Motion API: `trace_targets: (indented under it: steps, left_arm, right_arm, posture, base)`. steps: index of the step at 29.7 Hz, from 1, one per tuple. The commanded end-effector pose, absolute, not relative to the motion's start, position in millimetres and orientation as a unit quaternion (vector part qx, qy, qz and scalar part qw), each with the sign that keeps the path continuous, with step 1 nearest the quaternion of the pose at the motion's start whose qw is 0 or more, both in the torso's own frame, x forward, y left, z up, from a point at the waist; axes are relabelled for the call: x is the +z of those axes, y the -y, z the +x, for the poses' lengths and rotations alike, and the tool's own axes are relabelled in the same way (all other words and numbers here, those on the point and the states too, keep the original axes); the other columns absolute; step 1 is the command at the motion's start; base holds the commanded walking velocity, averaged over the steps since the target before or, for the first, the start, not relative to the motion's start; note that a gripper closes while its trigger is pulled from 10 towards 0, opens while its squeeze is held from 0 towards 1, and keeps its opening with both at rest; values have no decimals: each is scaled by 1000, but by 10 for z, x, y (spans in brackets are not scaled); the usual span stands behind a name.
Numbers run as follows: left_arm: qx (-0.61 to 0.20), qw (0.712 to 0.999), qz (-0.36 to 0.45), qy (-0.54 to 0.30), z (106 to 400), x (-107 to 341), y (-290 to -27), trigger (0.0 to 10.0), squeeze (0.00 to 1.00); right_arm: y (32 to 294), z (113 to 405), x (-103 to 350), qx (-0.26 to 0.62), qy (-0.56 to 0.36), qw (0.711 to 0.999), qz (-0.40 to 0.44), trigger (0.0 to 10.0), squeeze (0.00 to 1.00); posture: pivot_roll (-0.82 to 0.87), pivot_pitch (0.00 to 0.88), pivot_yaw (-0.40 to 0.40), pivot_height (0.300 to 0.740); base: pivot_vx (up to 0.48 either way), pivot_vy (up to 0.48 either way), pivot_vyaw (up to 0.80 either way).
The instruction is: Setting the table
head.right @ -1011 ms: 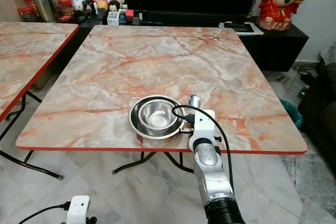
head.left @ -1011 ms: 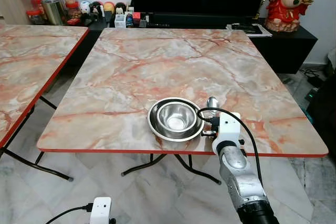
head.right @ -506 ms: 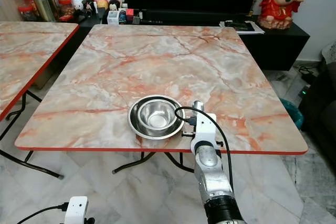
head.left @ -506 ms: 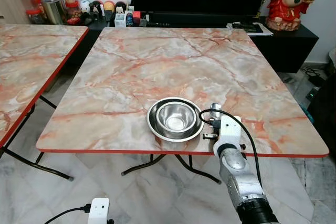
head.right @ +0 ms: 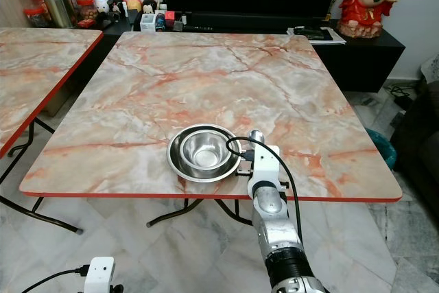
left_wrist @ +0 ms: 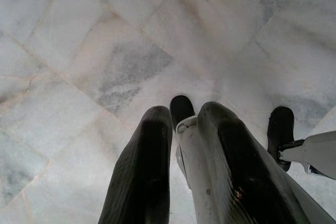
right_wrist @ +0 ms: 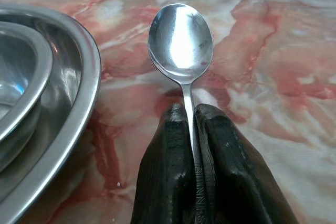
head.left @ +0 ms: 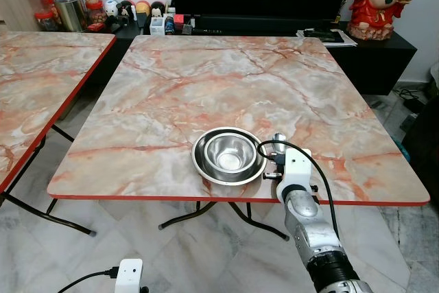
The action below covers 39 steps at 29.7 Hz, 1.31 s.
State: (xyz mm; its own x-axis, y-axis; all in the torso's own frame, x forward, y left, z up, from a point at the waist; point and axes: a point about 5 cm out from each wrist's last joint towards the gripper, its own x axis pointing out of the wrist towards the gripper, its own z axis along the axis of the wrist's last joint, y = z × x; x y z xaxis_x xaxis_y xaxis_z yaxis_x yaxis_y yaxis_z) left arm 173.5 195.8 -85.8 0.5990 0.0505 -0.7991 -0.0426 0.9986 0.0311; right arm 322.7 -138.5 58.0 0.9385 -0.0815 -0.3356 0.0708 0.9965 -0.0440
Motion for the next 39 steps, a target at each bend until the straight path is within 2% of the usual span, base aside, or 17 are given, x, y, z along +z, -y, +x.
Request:
trace_targets:
  steps: [1, 20, 21, 22, 25, 26, 27, 28, 39]
  left_arm:
    - [32, 894, 7, -448, 1737, -853, -1995, 10000, 0]
    - [35, 894, 9, -447, 1749, -849, -1992, 10000, 0]
    - [35, 894, 9, -447, 1750, -848, -1992, 10000, 0]
    - [35, 894, 9, -447, 1750, -848, -1992, 10000, 0]
    - [35, 894, 10, -448, 1751, -848, -1992, 10000, 0]
    - [34, 893, 10, -448, 1751, -848, -1992, 10000, 0]
    - [34, 893, 10, -448, 1750, -848, -1993, 10000, 0]
    - [34, 893, 10, -448, 1751, -848, -1993, 10000, 0]
    - [34, 893, 12, -448, 1759, -846, -1991, 10000, 0]
  right_arm:
    - [1391, 3265, 607, -40, -166, 985, -13, 10000, 0]
    - [1398, 3372, 562, -36, -172, 984, -21, 10000, 0]
    - [1396, 3374, 559, -36, -172, 984, -21, 10000, 8]
    - [1395, 3374, 556, -35, -173, 984, -22, 10000, 71]
    - [1394, 3372, 534, -34, -177, 983, -24, 10000, 94]
    - [1394, 3370, 530, -34, -177, 983, -24, 10000, 616]
    - [1394, 3368, 527, -34, -178, 983, -24, 10000, 616]
    - [1393, 3365, 519, -34, -179, 983, -24, 10000, 1000]
    - [1401, 3352, 481, -39, -184, 982, -27, 10000, 1000]
  posture:
    - [6, 17, -40, 736]
    - [18, 13, -47, 736]
    - [18, 13, -47, 736]
    - [18, 13, -47, 736]
    - [18, 12, -47, 736]
    - [18, 12, -47, 736]
    - [18, 12, -45, 736]
    - [18, 13, -45, 736]
    - [19, 11, -47, 736]
  base:
    - [0, 0, 0]
    - [0, 0, 0]
    - [0, 0, 0]
    - [0, 0, 0]
    - [0, 0, 0]
    - [0, 0, 0]
    - [0, 0, 0]
    - [0, 0, 0]
    - [0, 0, 0]
